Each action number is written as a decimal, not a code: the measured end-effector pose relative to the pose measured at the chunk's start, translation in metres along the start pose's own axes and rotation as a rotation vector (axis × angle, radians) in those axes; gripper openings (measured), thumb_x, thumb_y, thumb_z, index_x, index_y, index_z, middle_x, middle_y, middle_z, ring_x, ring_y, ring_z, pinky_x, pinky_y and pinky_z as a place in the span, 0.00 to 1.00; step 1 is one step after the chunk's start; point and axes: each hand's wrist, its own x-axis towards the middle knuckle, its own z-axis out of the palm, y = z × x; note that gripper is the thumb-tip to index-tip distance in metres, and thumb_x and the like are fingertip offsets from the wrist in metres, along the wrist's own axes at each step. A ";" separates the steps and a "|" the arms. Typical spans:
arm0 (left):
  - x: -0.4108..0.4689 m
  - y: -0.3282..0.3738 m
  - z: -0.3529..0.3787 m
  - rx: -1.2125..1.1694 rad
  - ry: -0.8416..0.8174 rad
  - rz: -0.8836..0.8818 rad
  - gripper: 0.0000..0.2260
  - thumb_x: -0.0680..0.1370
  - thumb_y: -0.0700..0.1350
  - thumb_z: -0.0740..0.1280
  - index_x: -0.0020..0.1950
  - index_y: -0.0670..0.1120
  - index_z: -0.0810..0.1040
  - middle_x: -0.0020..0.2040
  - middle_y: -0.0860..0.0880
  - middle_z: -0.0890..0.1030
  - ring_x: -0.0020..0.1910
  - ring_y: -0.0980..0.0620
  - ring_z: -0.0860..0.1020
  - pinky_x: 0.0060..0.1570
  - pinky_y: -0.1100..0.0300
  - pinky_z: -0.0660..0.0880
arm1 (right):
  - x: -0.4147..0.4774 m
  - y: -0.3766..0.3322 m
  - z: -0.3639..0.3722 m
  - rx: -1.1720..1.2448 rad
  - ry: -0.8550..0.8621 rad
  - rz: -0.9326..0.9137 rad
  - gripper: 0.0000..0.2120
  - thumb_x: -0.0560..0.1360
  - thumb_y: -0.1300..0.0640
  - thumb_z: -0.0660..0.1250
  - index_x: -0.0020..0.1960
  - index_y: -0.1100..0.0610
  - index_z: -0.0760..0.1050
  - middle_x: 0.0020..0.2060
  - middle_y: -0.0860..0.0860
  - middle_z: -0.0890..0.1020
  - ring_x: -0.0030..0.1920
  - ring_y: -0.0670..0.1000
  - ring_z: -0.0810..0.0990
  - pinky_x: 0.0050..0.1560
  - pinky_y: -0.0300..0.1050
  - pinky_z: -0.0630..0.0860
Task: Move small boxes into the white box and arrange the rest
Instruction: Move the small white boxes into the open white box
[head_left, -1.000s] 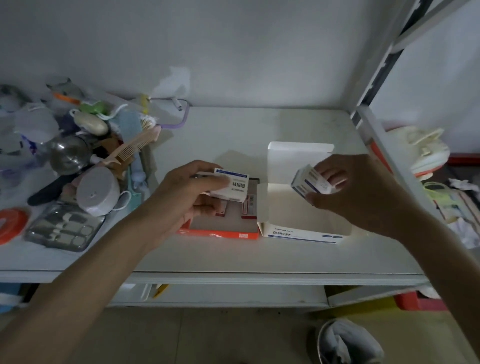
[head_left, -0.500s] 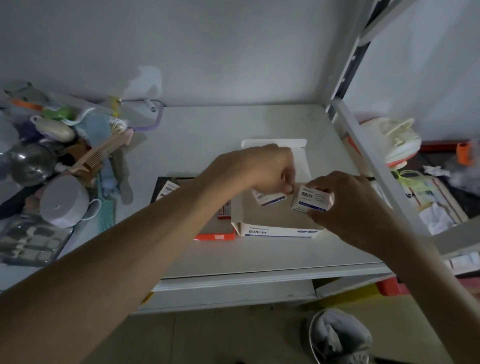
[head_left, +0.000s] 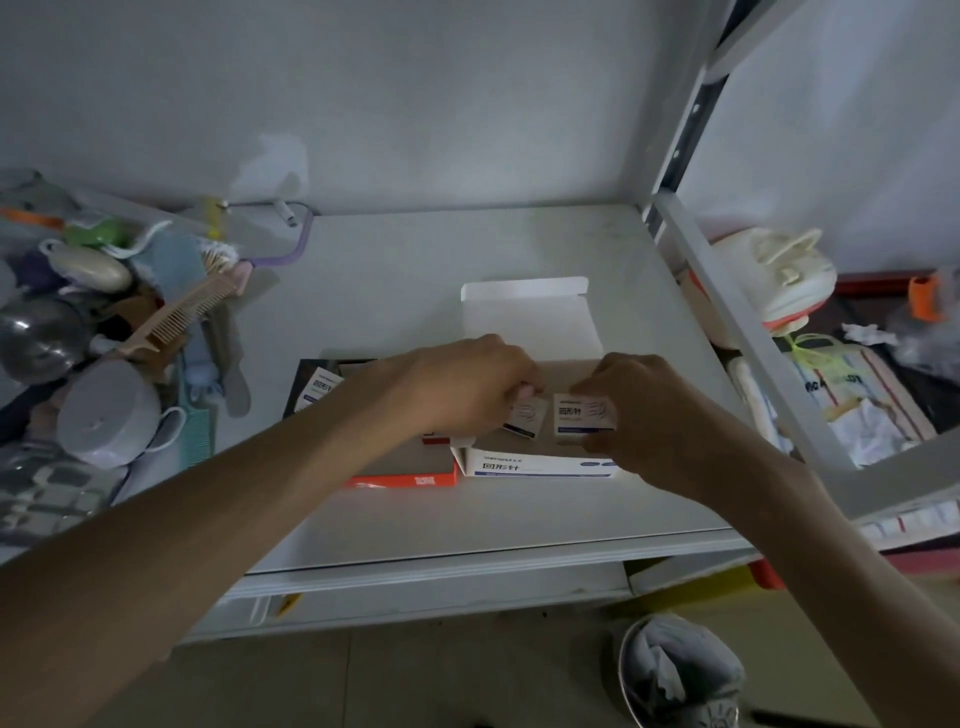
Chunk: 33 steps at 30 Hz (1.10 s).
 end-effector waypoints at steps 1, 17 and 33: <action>-0.004 -0.001 -0.002 -0.005 -0.021 -0.012 0.11 0.80 0.43 0.58 0.55 0.49 0.80 0.49 0.46 0.83 0.47 0.45 0.80 0.46 0.48 0.76 | 0.002 -0.001 0.001 0.013 -0.009 -0.011 0.22 0.67 0.62 0.73 0.60 0.51 0.76 0.51 0.51 0.81 0.47 0.53 0.82 0.41 0.44 0.82; -0.024 -0.008 0.026 0.254 -0.057 0.049 0.18 0.68 0.58 0.69 0.51 0.47 0.77 0.49 0.51 0.81 0.55 0.48 0.75 0.59 0.51 0.71 | 0.022 0.005 0.017 0.131 -0.211 -0.047 0.21 0.65 0.74 0.68 0.53 0.55 0.81 0.56 0.52 0.78 0.52 0.54 0.80 0.46 0.47 0.82; -0.093 -0.029 0.011 -0.002 0.639 -0.141 0.14 0.72 0.38 0.64 0.57 0.47 0.77 0.54 0.49 0.82 0.56 0.52 0.73 0.62 0.57 0.56 | 0.053 -0.071 -0.006 0.208 0.185 -0.128 0.16 0.68 0.70 0.61 0.44 0.55 0.83 0.43 0.53 0.86 0.44 0.52 0.82 0.46 0.45 0.77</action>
